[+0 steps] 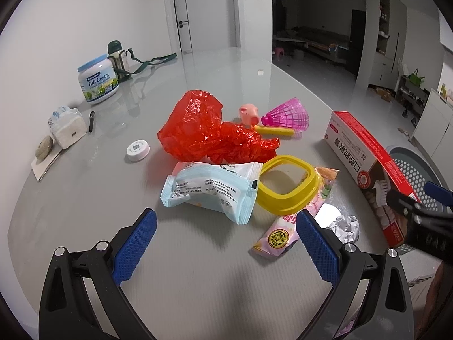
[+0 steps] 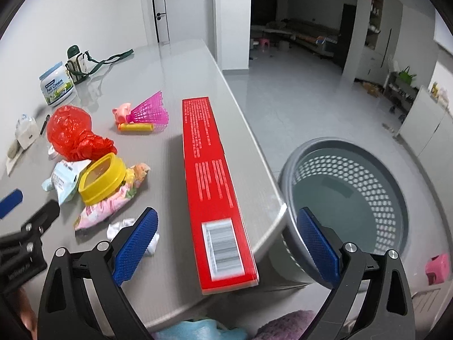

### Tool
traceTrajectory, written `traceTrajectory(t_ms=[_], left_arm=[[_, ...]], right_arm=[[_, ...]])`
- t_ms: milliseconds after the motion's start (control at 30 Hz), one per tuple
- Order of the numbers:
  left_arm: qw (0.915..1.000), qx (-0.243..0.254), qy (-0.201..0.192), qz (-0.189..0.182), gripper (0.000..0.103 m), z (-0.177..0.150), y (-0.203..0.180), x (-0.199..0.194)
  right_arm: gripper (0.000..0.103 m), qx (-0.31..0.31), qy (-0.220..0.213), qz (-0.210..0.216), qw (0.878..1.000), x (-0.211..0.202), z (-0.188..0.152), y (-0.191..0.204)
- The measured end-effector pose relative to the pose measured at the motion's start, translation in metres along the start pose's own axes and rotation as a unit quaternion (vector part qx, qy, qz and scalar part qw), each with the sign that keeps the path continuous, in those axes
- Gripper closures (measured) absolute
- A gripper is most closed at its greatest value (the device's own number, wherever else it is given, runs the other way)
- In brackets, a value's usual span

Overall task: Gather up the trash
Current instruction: 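Grasp the red toothpaste box with the right tool while the left tool grasps the crumpled paper ball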

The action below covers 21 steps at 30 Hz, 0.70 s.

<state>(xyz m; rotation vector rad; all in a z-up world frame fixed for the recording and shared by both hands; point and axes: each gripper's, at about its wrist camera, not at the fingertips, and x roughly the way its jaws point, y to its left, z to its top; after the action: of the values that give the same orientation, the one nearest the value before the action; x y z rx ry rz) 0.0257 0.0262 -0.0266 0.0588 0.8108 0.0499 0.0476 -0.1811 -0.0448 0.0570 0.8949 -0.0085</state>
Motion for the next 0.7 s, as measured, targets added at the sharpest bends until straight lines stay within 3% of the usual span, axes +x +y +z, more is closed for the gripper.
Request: traceTrajectory(t_ms=[133, 467, 533, 600, 700], left_arm=[[1.0000, -0.004, 0.000, 0.002, 0.006, 0.002, 0.003, 0.002], [0.9998, -0.011, 0.013, 0.008, 0.006, 0.003, 0.014, 0.012], [0.9998, -0.012, 0.014, 0.009, 0.006, 0.003, 0.015, 0.013], [0.9998, -0.011, 0.015, 0.007, 0.006, 0.002, 0.015, 0.013], [0.9998, -0.010, 0.015, 0.001, 0.006, 0.001, 0.013, 0.012]], right_arm=[[0.009, 0.006, 0.009, 0.002, 1.000, 0.013, 0.014, -0.005], [0.010, -0.049, 0.018, -0.035, 0.998, 0.034, 0.023, 0.011], [0.021, -0.058, 0.023, -0.037, 0.997, 0.037, 0.022, 0.013], [0.046, -0.068, 0.040, -0.033, 0.996, 0.043, 0.020, 0.016], [0.059, -0.084, 0.046, -0.034, 0.995, 0.047, 0.016, 0.021]])
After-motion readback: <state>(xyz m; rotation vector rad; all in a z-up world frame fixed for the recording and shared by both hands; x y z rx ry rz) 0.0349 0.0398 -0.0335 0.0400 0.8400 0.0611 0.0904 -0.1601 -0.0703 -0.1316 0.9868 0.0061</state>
